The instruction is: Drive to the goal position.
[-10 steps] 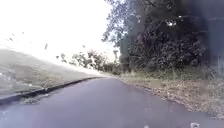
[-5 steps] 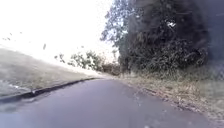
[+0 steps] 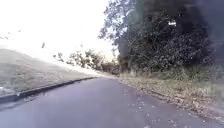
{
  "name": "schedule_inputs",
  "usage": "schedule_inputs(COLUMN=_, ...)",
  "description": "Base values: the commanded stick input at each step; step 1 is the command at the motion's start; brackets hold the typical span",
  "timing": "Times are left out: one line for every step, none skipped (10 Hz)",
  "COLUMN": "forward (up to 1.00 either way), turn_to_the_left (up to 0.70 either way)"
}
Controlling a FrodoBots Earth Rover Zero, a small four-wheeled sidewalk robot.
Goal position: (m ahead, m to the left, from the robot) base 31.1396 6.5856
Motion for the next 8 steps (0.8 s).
schedule_inputs(forward=1.0, turn_to_the_left=0.0)
schedule_inputs(forward=1.0, turn_to_the_left=0.0)
schedule_inputs(forward=1.0, turn_to_the_left=0.0)
schedule_inputs(forward=1.0, turn_to_the_left=0.0)
schedule_inputs(forward=1.0, turn_to_the_left=0.0)
schedule_inputs(forward=1.0, turn_to_the_left=0.0)
schedule_inputs(forward=1.0, turn_to_the_left=0.0)
schedule_inputs(forward=1.0, turn_to_the_left=0.0)
